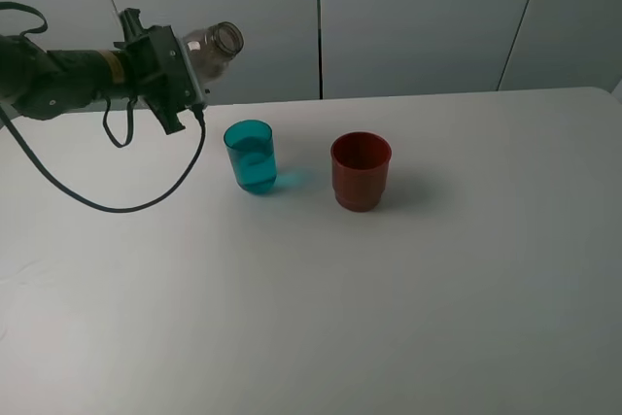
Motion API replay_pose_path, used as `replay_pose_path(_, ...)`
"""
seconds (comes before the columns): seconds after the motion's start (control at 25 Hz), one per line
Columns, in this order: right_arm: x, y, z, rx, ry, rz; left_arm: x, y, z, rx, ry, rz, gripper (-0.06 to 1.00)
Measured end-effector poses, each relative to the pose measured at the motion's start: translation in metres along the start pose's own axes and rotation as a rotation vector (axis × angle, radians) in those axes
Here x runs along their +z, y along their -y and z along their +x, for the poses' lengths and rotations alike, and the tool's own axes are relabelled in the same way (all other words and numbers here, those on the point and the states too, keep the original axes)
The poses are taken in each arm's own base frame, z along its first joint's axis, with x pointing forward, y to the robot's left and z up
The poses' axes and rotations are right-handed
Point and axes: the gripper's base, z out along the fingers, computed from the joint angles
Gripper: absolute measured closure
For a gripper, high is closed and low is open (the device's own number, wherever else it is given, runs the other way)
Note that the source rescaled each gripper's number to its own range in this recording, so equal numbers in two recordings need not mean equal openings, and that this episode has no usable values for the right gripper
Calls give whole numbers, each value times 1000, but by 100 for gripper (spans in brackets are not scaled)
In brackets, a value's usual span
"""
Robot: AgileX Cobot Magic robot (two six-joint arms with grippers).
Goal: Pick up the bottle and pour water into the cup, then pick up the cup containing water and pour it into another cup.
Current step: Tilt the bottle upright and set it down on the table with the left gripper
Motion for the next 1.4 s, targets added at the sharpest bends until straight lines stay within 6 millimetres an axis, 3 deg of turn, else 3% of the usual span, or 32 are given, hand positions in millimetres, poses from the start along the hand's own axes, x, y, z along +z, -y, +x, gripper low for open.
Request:
replay_pose_path(0.64,0,0,0,0,0,0,-40,-27,33,-514,221,155,94)
replay_pose_path(0.84,0,0,0,0,0,0,-34,-14,54,-605,286,202,94)
replay_pose_path(1.4,0,0,0,0,0,0,-10,18,80,-727,417,166,94)
